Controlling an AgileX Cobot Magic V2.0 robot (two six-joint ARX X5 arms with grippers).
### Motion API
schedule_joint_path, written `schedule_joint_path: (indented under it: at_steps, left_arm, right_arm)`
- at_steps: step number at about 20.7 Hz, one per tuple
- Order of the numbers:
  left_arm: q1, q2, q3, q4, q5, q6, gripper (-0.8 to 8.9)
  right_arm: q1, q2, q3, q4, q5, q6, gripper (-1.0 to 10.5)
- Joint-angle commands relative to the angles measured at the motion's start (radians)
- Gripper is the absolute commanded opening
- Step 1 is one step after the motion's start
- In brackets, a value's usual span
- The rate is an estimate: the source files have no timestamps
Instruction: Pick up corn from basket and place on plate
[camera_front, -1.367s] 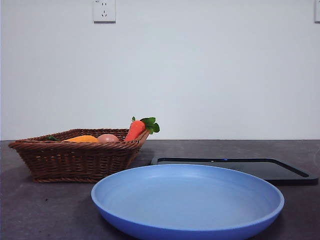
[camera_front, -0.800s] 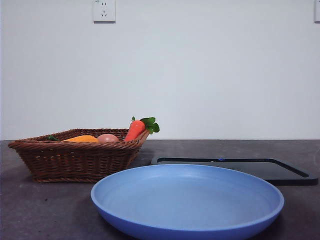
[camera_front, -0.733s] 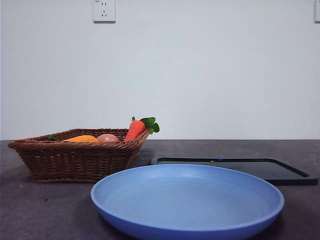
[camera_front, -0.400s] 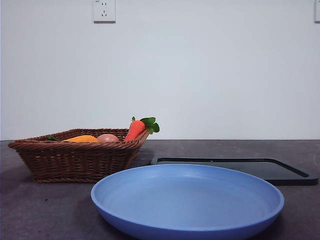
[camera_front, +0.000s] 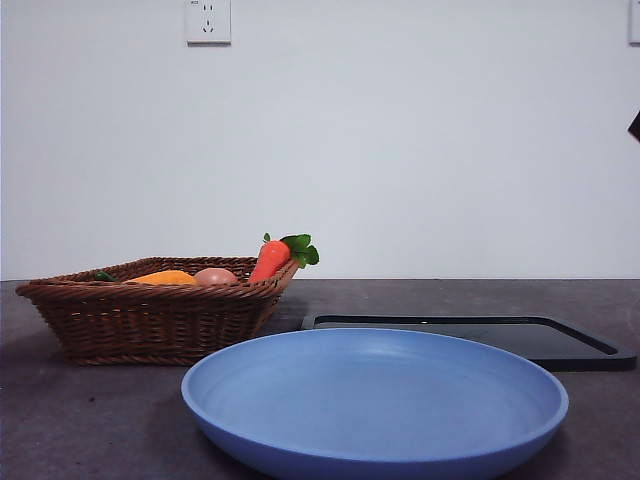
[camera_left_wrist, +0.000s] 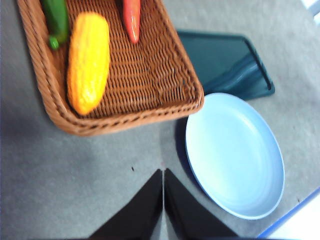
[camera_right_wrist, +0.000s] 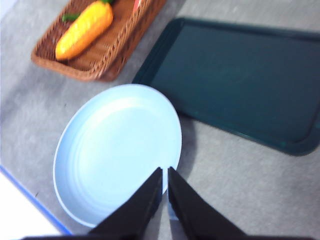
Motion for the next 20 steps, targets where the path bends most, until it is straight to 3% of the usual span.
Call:
schedule_joint_path:
  at_steps: [1,4,11,20]
  left_arm:
    - [-0.002,0.013,0.013,0.010,0.003,0.021,1.61]
    - [-0.002,0.014,0.013,0.010,0.003,0.021,3.49]
    - [-0.008,0.014,0.013,0.011,0.003,0.021,3.57]
    - [-0.008,0.014,0.013,0.010,0.003,0.018,3.56]
  right_arm:
    - [0.008,0.034,0.014,0.011,-0.002,-0.012,0.7]
    - [0.010,0.064,0.014,0.019,-0.002,0.012,2.6]
    - [0.082,0.204,0.014,0.051,-0.003,0.048,2.7]
    - [0.206,0.560,0.014,0.258,0.032,0.083,2.6]
